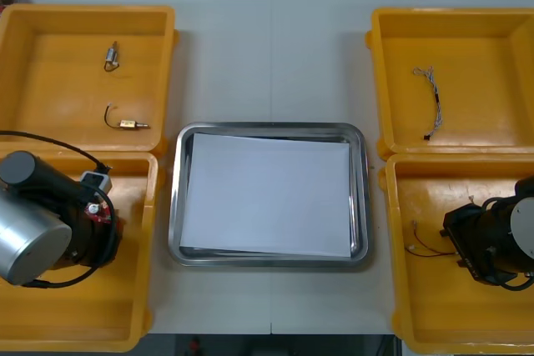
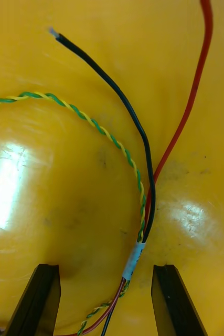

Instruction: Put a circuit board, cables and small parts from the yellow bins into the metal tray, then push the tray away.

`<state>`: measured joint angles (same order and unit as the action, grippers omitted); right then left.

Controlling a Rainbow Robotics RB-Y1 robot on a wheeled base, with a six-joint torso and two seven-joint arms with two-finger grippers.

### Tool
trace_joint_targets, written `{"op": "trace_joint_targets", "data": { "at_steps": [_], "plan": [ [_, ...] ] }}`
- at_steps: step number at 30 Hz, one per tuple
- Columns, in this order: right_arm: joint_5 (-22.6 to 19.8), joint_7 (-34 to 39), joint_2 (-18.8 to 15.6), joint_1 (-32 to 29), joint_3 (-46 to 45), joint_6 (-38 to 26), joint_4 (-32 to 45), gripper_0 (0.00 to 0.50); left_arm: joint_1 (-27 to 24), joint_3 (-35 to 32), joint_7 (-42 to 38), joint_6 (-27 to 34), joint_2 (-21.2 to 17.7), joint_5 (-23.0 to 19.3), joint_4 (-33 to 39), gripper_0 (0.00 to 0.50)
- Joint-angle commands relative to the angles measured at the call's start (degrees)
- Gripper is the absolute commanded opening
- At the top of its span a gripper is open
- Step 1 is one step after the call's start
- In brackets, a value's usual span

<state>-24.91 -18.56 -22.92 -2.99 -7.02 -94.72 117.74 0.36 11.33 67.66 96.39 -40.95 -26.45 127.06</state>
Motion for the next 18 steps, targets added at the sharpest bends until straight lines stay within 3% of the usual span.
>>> {"op": "trace_joint_targets", "data": {
  "at_steps": [1,4,12,13,14,15,16,18],
  "plan": [
    [0.7,2.6,1.4,1.0,1.1,-0.3,-0.4,0.500,-2.0,-7.2,-2.1,8.7,-1.9,-5.0,6.7,0.000],
    [0.8,3.0,1.6,0.9,1.4,-0.2,-0.6,0.500,-5.1,-9.6,-1.7,13.6,-1.9,-8.0,9.2,0.000],
    [1.0,3.9,2.0,0.5,2.1,-0.2,-0.9,0.500,-14.5,-6.6,-3.8,13.6,-2.0,-13.3,10.7,0.000],
    [1.0,3.9,2.0,0.4,2.1,-0.2,-0.9,0.350,-15.7,-5.4,-5.4,13.6,-2.0,-13.9,10.7,0.000],
    [1.0,3.9,2.0,0.4,2.1,-0.2,-0.9,0.230,-16.4,-4.7,-6.2,13.6,-2.0,-14.2,10.7,0.000],
    [1.0,3.9,2.0,0.4,2.1,-0.3,-0.9,0.035,-17.8,-3.3,-7.5,13.6,-2.0,-14.7,10.7,0.001],
    [1.1,3.9,2.0,0.4,2.0,-0.2,-0.9,0.000,-19.3,-2.0,-8.9,13.6,-2.0,-15.3,10.7,0.000],
    [1.1,3.6,2.0,0.4,1.8,-0.3,-0.9,0.000,-21.2,-0.2,-11.1,13.6,-2.0,-16.1,10.7,0.000]
  ]
}}
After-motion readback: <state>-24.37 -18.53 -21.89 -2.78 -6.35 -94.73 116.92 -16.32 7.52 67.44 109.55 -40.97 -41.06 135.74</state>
